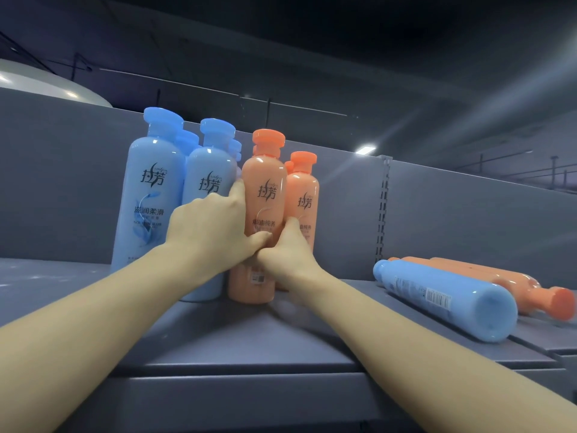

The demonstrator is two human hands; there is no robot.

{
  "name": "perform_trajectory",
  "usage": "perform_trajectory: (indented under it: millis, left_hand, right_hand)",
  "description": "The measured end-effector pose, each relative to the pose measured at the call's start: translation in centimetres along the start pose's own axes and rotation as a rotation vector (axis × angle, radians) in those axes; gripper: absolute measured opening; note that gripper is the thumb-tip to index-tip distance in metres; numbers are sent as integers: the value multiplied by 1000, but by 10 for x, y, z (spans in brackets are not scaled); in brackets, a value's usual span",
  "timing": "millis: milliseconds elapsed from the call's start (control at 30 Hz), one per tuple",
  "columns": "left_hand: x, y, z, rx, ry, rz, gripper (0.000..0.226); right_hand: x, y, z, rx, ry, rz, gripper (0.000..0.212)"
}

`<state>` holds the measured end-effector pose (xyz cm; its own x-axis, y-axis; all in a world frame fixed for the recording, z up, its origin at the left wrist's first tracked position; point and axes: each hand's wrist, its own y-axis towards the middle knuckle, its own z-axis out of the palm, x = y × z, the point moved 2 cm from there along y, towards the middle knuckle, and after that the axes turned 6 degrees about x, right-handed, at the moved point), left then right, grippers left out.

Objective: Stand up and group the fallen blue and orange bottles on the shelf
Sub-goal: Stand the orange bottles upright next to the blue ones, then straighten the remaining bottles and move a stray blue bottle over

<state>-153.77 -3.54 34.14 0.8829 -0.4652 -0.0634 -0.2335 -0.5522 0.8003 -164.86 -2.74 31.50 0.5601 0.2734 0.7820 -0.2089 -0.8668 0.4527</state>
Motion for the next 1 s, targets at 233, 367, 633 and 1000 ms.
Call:
perform_trajectory:
  millis: [233, 367, 633, 1000]
  left_hand:
    - [0, 1, 2, 2, -108, 16, 73]
    - [4, 2, 2, -29, -218, 52, 79]
    - [-8, -1, -2, -90, -275, 187, 74]
    - [-49, -3, -6, 51, -300, 254, 41]
  right_hand:
    - [2, 1, -2, -5, -5, 1, 54]
    - [6, -4, -11, -48, -8, -53, 58]
    - [14, -19, -23, -108, -68, -138, 58]
    - [14, -41, -62, -106, -236, -93, 56]
